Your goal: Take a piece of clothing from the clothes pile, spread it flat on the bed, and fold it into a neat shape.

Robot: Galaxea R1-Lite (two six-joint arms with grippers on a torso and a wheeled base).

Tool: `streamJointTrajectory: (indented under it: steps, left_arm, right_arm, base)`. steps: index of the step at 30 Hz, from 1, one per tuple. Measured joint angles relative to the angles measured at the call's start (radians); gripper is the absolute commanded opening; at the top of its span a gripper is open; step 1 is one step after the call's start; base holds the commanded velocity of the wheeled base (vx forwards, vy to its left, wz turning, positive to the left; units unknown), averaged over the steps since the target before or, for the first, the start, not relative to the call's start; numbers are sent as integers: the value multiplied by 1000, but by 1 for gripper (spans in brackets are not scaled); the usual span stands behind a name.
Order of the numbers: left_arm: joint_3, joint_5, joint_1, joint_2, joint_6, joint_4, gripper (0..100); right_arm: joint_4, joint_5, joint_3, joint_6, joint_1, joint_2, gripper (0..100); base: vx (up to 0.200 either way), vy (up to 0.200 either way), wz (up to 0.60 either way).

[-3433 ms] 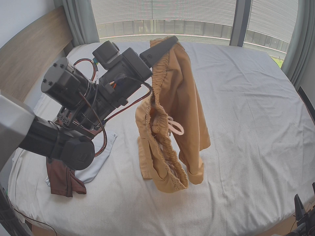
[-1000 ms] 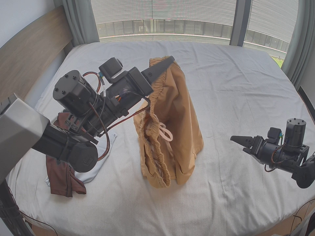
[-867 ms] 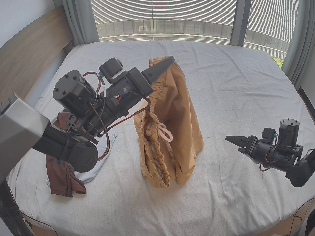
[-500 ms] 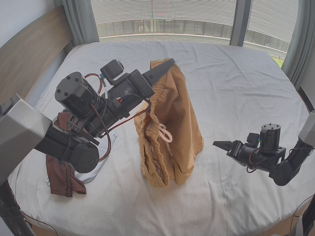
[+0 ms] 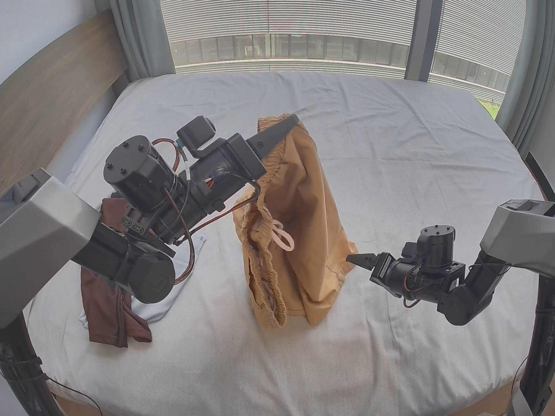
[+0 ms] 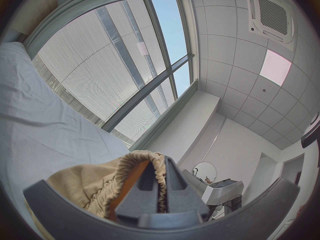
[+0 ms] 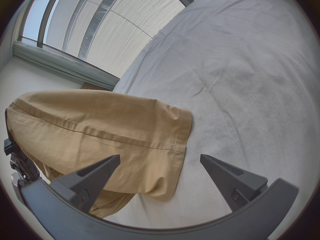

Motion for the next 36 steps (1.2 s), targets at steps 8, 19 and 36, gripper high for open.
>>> streamJointTrajectory:
  steps: [8,19,36]
  left_arm:
    - [-2,0,5,3,10,-6,0]
    - [-3,2,5,2,21,-8,0]
    - [-3,3,9,0,22,-8,0]
  right_arm:
    - [11,-5,-76,24,22,85,100]
    - [18,-12,-169,64,39,177,100]
    - [82,-87,-317,72,80,263,0]
  base:
    - [0,0,0]
    - [0,0,0]
    - [0,0,0]
